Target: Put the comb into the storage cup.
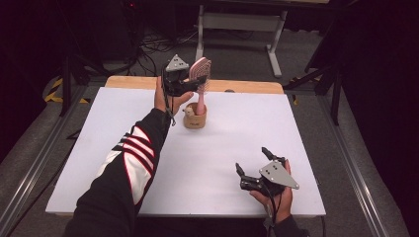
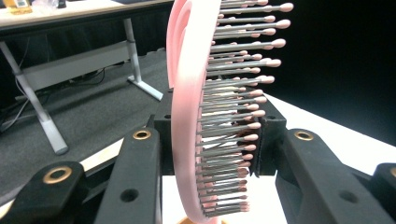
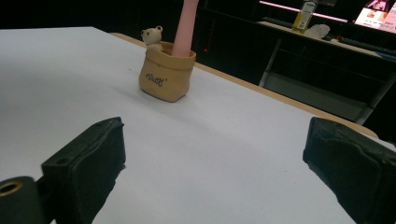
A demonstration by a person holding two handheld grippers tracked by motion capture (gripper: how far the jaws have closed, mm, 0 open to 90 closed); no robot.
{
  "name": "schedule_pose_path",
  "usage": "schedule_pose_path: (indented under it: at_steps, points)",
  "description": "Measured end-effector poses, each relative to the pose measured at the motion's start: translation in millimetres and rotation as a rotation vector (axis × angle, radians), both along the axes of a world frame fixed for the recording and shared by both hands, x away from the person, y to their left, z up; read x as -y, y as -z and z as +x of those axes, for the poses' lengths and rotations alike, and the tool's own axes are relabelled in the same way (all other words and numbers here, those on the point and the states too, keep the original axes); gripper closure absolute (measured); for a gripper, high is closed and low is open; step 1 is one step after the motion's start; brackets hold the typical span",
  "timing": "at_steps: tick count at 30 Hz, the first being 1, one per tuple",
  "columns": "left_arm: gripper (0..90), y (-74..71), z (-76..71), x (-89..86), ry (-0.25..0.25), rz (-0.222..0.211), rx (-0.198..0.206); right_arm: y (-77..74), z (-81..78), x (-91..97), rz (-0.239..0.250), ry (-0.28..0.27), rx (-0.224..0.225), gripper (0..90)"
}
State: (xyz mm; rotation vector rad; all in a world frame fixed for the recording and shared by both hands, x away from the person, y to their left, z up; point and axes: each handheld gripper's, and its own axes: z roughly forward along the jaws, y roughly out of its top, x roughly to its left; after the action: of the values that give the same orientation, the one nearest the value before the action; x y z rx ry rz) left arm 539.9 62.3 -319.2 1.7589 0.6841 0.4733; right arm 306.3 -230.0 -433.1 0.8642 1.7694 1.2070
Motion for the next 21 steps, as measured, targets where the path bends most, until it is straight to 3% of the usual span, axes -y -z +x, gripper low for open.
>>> schedule_pose_path:
  at_steps: [21]
  points:
    - [63.5,33.5,3.9,-6.0,-0.015,-0.049,-0.063,-0.7,0.5,1.7,-0.001,0.009,0.006,6.5]
